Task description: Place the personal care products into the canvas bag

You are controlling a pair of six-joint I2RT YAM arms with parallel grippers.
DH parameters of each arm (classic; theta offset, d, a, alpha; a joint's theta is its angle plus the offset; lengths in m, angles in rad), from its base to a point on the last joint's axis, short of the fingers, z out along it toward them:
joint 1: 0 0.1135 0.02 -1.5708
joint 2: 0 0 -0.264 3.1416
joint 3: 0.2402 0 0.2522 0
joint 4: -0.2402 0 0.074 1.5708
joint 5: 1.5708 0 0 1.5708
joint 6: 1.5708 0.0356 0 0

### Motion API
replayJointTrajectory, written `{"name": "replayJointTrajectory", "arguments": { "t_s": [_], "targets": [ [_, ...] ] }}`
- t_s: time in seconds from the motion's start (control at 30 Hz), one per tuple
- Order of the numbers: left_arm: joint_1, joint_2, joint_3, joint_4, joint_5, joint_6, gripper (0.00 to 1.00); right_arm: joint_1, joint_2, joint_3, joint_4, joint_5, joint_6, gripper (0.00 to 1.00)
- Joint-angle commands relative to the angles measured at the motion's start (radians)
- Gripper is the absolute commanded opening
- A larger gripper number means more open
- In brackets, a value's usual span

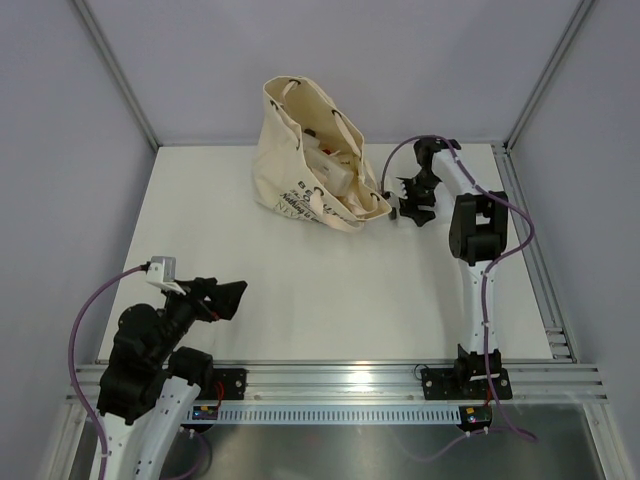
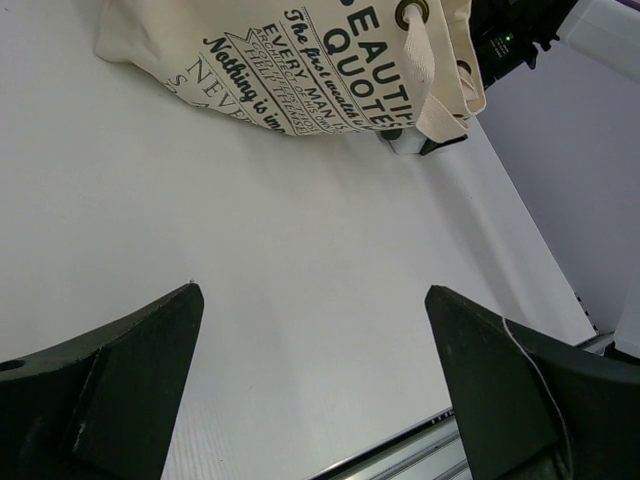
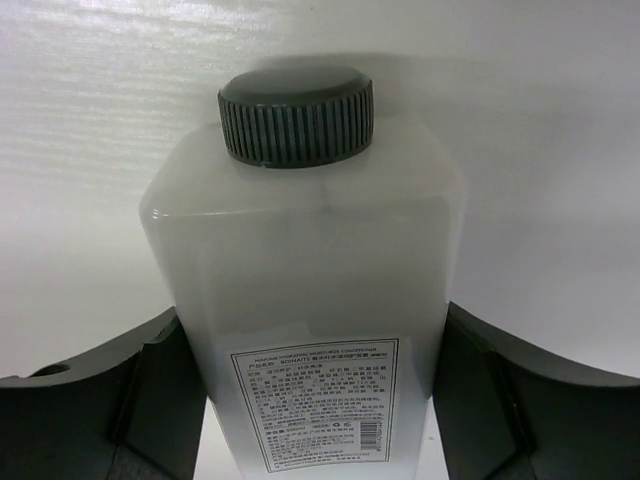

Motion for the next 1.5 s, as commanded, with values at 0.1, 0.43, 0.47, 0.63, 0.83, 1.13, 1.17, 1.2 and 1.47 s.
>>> {"name": "replayJointTrajectory", "arguments": {
  "t_s": [0.1, 0.43, 0.47, 0.63, 0.83, 1.13, 1.17, 1.2, 1.47],
  "targets": [
    [0.0, -0.034, 0.006, 0.045, 0.032, 0.01, 0.99, -0.039, -0.245, -0.079, 0.032, -0.125, 0.361, 0.03],
    [0.0, -0.092, 0.002, 0.055, 0.043, 0.012, 0.99, -0.049, -0.627, -0.121, 0.087, -0.303, 1.037, 0.0],
    [0.0, -0.095, 0.0, 0.057, 0.043, 0.012, 0.99, -0.029, -0.657, -0.102, 0.092, -0.282, 1.048, 0.0],
    [0.0, -0.1, 0.0, 0.055, 0.041, 0.01, 0.99, 0.181, -0.612, 0.256, -0.022, -0.3, 1.102, 0.0],
    [0.0, -0.101, 0.0, 0.051, 0.02, 0.004, 0.99, 0.347, -0.469, 0.438, 0.188, -0.193, 1.41, 0.0],
    [0.0, -0.075, 0.0, 0.048, 0.011, 0.004, 0.99, 0.367, -0.283, 0.432, 0.599, 0.013, 1.682, 0.0],
    [0.0, -0.075, 0.0, 0.048, 0.011, 0.002, 0.99, 0.367, -0.29, 0.392, 0.684, 0.004, 1.683, 0.0],
    [0.0, -0.075, 0.0, 0.046, 0.011, 0.002, 0.99, 0.367, -0.29, 0.339, 0.713, -0.004, 1.682, 0.07],
    [0.0, -0.075, 0.002, 0.048, 0.02, 0.007, 0.99, 0.37, -0.259, 0.352, 0.711, 0.022, 1.527, 1.0]
  ]
}}
